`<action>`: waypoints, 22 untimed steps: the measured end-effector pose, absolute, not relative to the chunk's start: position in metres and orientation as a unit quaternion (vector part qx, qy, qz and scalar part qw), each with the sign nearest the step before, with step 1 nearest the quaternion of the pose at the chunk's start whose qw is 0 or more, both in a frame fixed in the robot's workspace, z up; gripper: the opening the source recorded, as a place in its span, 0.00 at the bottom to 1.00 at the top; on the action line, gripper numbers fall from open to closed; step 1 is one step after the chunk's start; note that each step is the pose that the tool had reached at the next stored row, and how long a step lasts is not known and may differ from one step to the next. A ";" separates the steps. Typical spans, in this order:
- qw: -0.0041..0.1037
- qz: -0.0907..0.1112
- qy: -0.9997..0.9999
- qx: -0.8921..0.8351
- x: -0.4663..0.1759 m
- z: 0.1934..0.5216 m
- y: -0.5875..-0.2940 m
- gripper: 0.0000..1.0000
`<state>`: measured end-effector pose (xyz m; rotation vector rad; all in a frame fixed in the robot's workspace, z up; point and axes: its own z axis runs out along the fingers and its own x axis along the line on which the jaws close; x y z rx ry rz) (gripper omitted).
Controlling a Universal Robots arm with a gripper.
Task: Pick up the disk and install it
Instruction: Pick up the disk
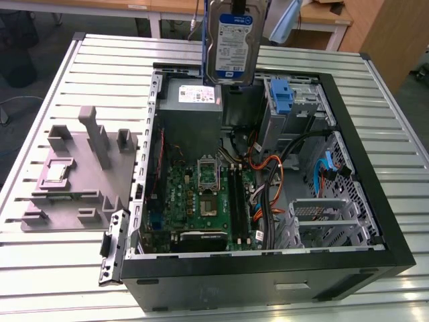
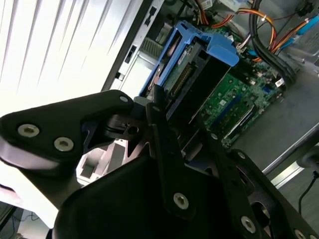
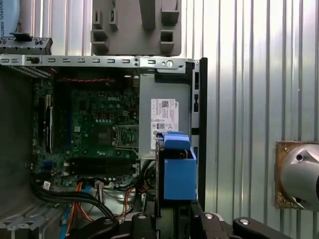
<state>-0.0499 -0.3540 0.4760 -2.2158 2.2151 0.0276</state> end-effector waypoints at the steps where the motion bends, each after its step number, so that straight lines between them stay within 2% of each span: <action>1: 0.004 0.009 0.707 -0.707 -0.047 0.476 -0.354 0.35; 22: 0.003 0.009 0.707 -0.707 -0.026 0.476 -0.357 0.35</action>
